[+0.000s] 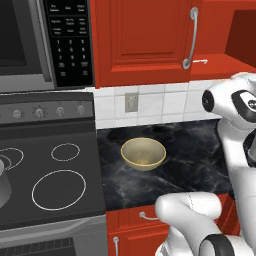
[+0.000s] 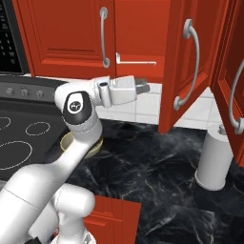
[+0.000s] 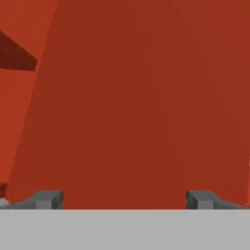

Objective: Open the cabinet and move the ladle to the pot. Then close the cabinet.

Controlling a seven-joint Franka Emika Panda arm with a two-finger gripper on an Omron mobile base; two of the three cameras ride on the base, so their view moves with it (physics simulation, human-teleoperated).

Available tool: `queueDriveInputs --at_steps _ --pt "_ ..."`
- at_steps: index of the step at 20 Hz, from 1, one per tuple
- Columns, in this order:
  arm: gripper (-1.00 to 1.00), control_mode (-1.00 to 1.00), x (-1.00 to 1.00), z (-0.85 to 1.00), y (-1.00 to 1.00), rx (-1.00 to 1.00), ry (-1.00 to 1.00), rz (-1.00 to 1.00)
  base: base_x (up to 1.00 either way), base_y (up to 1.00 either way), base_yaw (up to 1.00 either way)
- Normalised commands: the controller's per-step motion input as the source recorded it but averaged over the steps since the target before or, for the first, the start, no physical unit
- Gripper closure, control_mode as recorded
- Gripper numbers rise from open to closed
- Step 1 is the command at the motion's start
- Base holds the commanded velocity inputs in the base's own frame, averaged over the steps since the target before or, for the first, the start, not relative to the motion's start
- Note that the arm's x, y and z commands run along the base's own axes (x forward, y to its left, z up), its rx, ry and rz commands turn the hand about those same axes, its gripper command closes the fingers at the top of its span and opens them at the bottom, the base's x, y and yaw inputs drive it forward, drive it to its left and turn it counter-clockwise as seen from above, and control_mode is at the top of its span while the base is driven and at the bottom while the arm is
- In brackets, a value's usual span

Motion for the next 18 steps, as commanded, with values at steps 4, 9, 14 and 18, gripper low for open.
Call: queueDriveInputs --at_steps 4,9,14,18 --pt "-1.00 -1.00 -0.26 0.41 0.99 0.00 -0.04 0.20 0.00 0.00 0.00" --pt "-1.00 -1.00 -0.01 0.34 0.85 0.06 0.00 0.27 0.00 0.00 0.00" --pt "-1.00 -1.00 0.00 0.14 0.72 0.14 0.01 0.35 0.00 0.00 0.00" --pt "-1.00 -1.00 0.00 0.01 0.55 0.17 0.01 0.34 0.00 0.00 0.00"
